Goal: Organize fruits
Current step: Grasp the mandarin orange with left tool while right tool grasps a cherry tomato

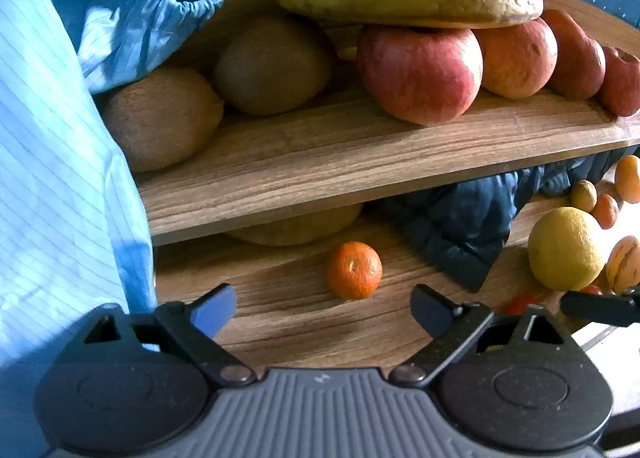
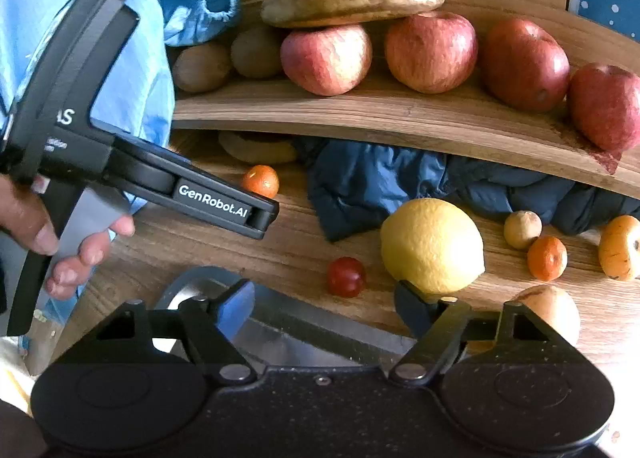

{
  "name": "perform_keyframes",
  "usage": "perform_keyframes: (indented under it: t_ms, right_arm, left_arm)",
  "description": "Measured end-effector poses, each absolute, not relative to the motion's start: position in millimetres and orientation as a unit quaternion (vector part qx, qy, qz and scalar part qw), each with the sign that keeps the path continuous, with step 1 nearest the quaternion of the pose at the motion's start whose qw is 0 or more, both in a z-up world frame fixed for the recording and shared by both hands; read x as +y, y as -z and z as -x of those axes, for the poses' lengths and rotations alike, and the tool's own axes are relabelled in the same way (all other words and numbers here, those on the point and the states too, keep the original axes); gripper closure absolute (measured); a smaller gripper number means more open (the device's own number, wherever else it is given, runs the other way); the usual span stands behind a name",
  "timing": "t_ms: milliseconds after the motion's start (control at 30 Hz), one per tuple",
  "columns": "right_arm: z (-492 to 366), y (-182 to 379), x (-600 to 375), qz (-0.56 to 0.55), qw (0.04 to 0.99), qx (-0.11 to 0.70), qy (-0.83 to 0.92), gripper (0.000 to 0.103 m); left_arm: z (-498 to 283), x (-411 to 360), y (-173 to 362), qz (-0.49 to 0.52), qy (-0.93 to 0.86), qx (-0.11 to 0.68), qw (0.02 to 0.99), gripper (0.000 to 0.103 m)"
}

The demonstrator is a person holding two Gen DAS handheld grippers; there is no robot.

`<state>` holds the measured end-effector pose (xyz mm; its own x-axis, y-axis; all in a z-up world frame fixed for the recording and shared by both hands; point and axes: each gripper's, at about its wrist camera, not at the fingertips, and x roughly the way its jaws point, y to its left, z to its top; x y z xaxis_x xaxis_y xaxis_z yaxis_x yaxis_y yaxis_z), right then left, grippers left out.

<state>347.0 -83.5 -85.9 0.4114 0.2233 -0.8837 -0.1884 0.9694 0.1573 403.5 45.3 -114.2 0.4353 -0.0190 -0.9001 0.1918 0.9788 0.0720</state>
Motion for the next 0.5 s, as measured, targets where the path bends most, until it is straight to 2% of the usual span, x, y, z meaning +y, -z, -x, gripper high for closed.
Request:
perform_keyframes:
  t_ms: [200,500]
  right_arm:
    - [-352.8,93.6,-83.1,-0.02,0.837,0.537,-0.101,0.048]
    - [-358.6,101.9,-84.9,-0.019,0.837,0.54,-0.084,0.063]
  left_arm:
    - [-407.0,49.0,116.2,-0.074,0.068,0.525,0.845,0.021]
    - [-410.4,43.8,120.6,-0.07,0.071,0.52,0.848,0.038]
